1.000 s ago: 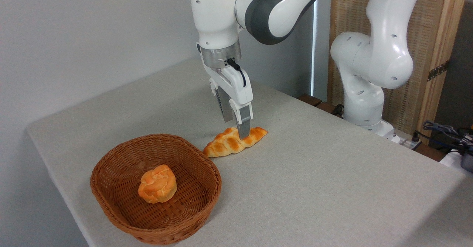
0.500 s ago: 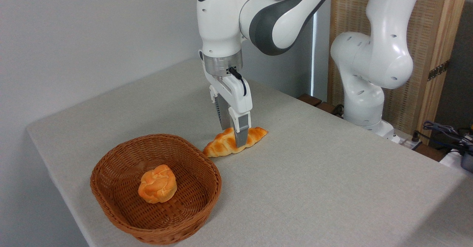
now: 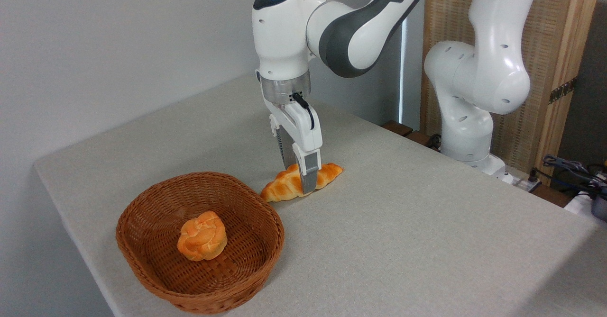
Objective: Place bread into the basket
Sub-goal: 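Close the gripper around the middle of the bread roll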
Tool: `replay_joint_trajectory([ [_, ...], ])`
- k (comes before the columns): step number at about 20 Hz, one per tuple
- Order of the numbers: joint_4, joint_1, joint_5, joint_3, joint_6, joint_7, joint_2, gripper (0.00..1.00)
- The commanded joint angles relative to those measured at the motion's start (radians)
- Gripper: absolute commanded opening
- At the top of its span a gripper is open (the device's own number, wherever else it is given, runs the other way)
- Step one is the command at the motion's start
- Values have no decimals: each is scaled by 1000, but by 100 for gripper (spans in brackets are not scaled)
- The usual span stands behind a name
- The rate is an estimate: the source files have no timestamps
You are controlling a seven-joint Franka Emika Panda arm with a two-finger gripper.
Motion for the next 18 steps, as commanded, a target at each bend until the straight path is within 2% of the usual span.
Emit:
replay_joint_trajectory([
  [1,-8,-13,8,12,27,14,-3,50],
  [13,12,-13,8,14,5,14,-12,53],
  [17,134,-9,7,19,-158,22,-12,52],
  [18,174,-8,7,37,-198,27,-9,52],
])
